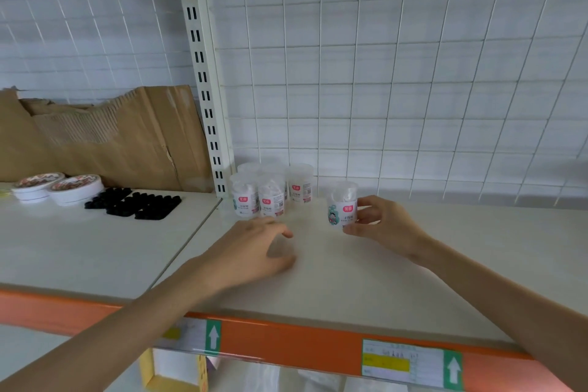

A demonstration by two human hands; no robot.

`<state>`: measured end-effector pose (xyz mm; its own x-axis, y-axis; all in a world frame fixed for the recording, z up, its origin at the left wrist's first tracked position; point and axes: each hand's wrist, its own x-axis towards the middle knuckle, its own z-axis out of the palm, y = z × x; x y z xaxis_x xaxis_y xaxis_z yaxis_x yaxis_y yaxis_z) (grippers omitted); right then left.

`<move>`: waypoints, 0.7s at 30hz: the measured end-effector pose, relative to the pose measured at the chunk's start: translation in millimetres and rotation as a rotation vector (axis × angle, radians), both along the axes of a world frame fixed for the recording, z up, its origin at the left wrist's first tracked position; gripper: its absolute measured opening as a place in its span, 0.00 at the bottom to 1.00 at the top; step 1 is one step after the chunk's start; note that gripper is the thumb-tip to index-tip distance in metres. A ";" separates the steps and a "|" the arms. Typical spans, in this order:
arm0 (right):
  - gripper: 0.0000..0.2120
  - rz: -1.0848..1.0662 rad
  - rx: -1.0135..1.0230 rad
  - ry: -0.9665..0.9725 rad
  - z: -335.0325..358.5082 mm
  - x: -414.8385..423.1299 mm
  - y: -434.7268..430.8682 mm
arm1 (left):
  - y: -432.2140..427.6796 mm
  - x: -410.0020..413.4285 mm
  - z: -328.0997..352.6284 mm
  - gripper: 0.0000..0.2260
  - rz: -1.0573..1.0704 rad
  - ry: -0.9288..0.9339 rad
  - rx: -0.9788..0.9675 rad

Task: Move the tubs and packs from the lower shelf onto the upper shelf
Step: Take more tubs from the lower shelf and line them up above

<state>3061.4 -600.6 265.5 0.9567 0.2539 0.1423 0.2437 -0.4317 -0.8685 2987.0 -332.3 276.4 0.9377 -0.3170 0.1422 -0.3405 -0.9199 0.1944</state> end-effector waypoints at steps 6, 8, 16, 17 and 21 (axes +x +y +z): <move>0.21 -0.012 -0.121 -0.031 4.6 5.1 29.9 | 10.0 -21.1 -10.8 0.24 0.017 -0.011 0.014; 0.22 -0.022 -0.131 -0.042 3.9 8.3 43.6 | 9.6 -22.3 -13.7 0.23 0.012 -0.012 0.030; 0.25 -0.121 -0.178 -0.100 -2.6 17.3 84.2 | 10.0 -23.7 -19.8 0.23 0.006 -0.056 0.098; 0.25 -0.133 -0.180 -0.097 -3.4 18.3 86.8 | 10.1 -23.6 -20.0 0.23 0.003 -0.058 0.100; 0.26 -0.179 -0.215 -0.103 -8.0 21.2 92.5 | 9.9 -24.1 -20.7 0.24 0.008 -0.053 0.104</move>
<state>3082.6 -508.2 257.5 0.9723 0.1169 0.2024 0.2292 -0.6470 -0.7272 2962.9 -322.4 255.7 0.9321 -0.3255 0.1589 -0.3407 -0.9368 0.0798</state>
